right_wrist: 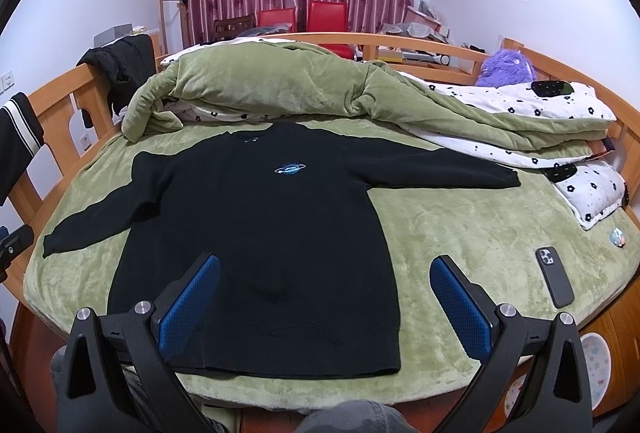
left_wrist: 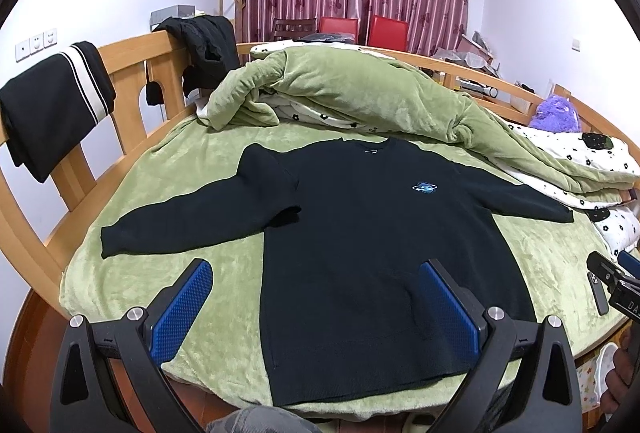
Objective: Fold small clothes
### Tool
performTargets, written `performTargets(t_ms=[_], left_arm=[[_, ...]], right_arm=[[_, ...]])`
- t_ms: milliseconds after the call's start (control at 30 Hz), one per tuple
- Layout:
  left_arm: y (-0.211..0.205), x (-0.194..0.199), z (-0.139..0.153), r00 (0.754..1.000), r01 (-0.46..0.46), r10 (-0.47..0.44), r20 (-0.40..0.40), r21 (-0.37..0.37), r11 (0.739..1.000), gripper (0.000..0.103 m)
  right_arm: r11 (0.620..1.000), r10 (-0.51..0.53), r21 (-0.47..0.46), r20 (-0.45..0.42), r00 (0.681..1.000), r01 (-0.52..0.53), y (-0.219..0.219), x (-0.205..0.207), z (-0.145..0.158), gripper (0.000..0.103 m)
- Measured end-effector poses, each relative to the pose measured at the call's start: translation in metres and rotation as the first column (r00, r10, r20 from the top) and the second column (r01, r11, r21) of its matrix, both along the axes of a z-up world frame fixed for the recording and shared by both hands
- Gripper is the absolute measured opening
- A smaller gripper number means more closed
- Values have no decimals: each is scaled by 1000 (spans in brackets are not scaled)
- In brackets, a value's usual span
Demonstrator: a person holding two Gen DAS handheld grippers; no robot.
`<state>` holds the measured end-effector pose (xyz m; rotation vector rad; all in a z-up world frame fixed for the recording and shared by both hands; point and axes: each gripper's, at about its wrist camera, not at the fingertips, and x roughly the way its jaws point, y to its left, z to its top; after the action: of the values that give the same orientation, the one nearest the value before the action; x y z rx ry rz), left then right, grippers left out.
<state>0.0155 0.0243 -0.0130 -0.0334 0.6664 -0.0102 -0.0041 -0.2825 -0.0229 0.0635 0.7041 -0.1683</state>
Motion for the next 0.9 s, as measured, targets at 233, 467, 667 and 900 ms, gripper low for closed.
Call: performTargets(t_ms=[233, 467, 667, 900], left_arm=[[8, 46, -24, 998, -28, 26, -48, -25, 999, 103], [48, 89, -62, 989, -103, 95, -115, -65, 993, 98], [122, 123, -107, 961, -230, 202, -190, -138, 963, 95], [203, 149, -156, 906, -374, 322, -276, -164, 913, 83]], right_arm=[[1000, 16, 3, -21, 1000, -16, 0, 33, -14, 103], [1000, 15, -14, -52, 999, -15, 1, 74, -42, 102], [999, 32, -29, -39, 999, -33, 10, 112, -59, 102], [996, 83, -37, -80, 993, -86, 33, 157, -88, 102]])
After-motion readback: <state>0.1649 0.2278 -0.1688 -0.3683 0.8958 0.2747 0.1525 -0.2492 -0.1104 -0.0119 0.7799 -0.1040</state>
